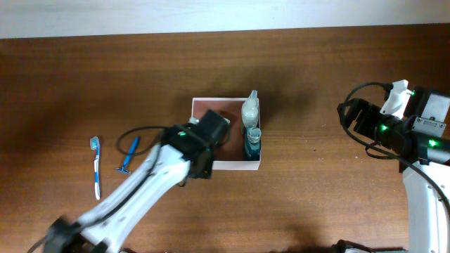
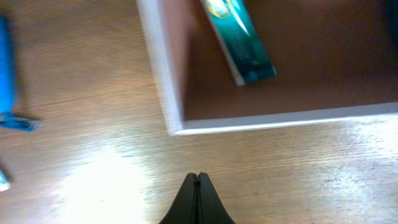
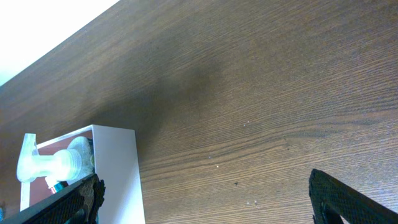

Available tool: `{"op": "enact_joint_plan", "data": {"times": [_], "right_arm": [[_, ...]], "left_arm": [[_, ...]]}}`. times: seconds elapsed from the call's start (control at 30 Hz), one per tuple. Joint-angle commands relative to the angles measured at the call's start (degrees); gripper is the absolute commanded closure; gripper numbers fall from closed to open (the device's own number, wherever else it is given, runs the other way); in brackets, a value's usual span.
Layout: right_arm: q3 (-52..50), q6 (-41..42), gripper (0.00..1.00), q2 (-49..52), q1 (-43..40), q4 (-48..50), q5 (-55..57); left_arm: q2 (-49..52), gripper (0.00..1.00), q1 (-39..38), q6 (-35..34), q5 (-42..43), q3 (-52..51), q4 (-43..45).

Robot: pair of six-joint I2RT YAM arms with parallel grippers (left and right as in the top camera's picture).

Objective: Pack container
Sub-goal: 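Move the left gripper back over the blue razor and toothbrush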

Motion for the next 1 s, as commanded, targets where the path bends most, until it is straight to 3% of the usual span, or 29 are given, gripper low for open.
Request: {"op": "enact_joint_plan", "data": {"times": [0.0,0.07,0.1,0.17,0.23,0.37,0.97], "right_arm": [[1.0,-0.2,0.01,0.1,-0.2,0.2,0.5],[1.0,-0.1,0.02,0.1,-0.2,0.2,0.5],[1.0,-0.2,0.02,0.1,-0.2,0.2,0.5],[1.0,-0.2,0.02,0.1,-0.2,0.2,0.5],[1.0,-0.2,0.02,0.1,-0.2,0.2,0.5],[1.0,-0.1,0.02,0.1,-0.2,0.2,0.5],[1.0,-0.1,0.02,0.1,-0.2,0.2,0.5]], "left_arm": [[-9.4,1.0,6.3,-0.3,-5.2,1.5,-2.0],[-13.3,0.98,12.3,-0.2,-6.0,1.5,-3.2],[-15.2,0.9,17.0,0.2,-5.7,1.5,-3.6],[-16.2,0.56,22.0,0.4,-5.7,1.4,-4.2],[-16.2,0.36,25.7,1.0,-3.7,1.4,-4.6],[-14.3,0.35,30.7,1.5,-1.0,1.3,-3.8],[-6.1,0.29,32.4,1.4,-1.6,1.3,4.5]]}}
